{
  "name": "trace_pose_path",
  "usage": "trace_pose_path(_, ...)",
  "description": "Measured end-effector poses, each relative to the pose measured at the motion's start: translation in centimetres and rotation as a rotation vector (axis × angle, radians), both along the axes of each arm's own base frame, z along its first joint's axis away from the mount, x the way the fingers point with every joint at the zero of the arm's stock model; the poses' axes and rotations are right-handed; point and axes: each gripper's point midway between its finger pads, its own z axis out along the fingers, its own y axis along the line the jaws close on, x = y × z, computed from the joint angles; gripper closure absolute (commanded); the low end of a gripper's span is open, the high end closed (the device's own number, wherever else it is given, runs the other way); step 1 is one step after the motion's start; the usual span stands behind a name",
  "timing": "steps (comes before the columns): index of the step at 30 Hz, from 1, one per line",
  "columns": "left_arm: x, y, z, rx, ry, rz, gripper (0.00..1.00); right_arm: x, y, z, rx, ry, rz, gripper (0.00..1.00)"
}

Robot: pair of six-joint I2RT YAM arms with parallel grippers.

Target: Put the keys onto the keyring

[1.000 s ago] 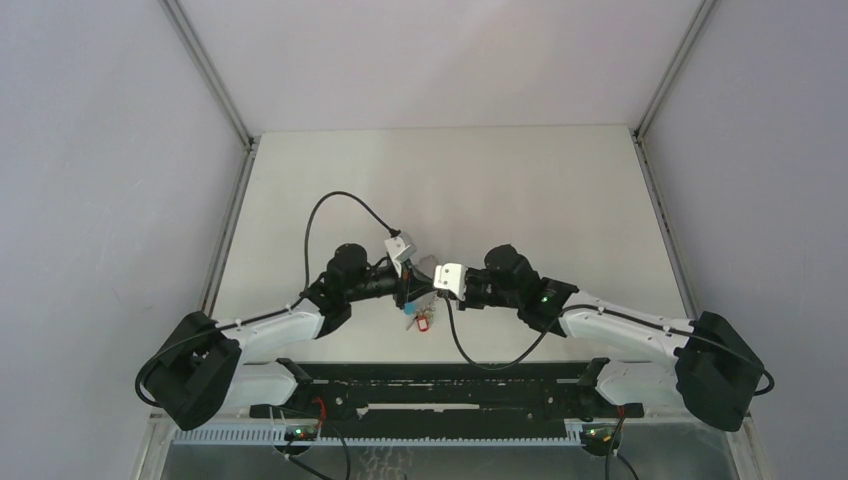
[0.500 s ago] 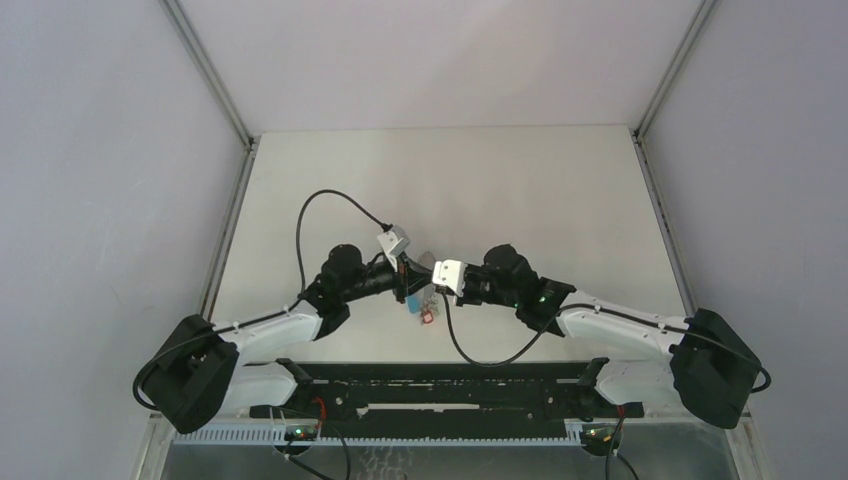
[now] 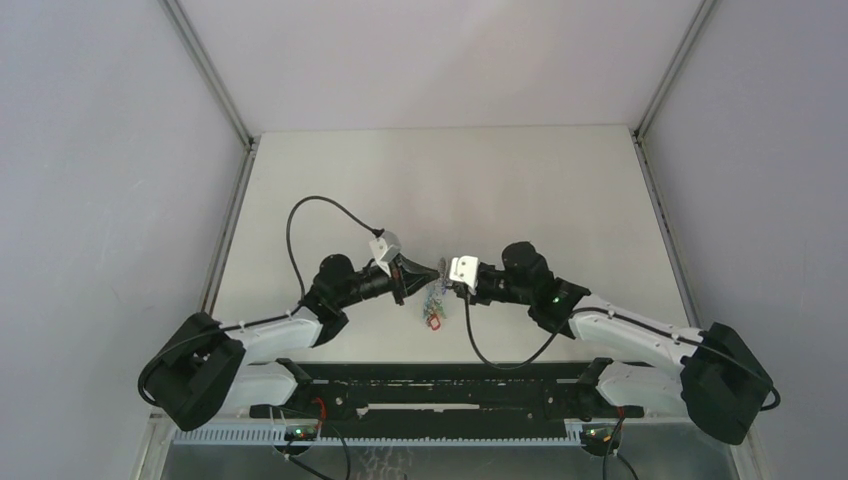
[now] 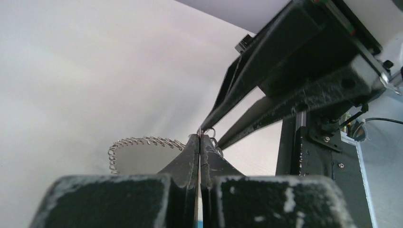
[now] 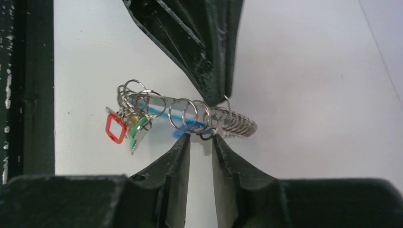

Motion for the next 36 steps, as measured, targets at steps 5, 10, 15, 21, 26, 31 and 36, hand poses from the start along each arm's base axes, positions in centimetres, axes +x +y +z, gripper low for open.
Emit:
trace_pose_path(5,-0.6,-0.1,0.4,-0.048,-0.064,-0.035,1.0,-0.3,-1.5,2.3,0.092,0.036,0.031,0.7)
trace_pose_path(10,-1.1,-0.1,0.4,-0.068,-0.1,-0.067,1.0,-0.7,-2.8,5.0,0.196,0.067,0.078,0.67)
trace_pose_path(15,-1.5,-0.2,0.9,-0.078,-0.139,-0.096,1.0,-1.0,-3.2,5.1,0.236,0.166,0.114,0.7)
trace_pose_path(21,-2.0,-0.3,1.2,-0.082,-0.163,-0.123,1.0,-0.9,-1.7,5.0,0.258,0.313,0.167,0.71)
trace_pose_path(26,-2.1,-0.3,1.1,-0.079,-0.171,-0.134,1.0,-1.2,-1.1,5.3,0.284,0.374,0.207,0.72)
trace_pose_path(31,-2.2,-0.4,1.4,-0.089,-0.185,-0.139,1.0,-0.8,-0.6,5.1,0.291,0.414,0.225,0.74)
trace_pose_path(36,-2.1,-0.4,1.3,-0.09,-0.187,-0.141,1.0,-0.6,-0.3,4.4,0.287,0.45,0.227,0.77)
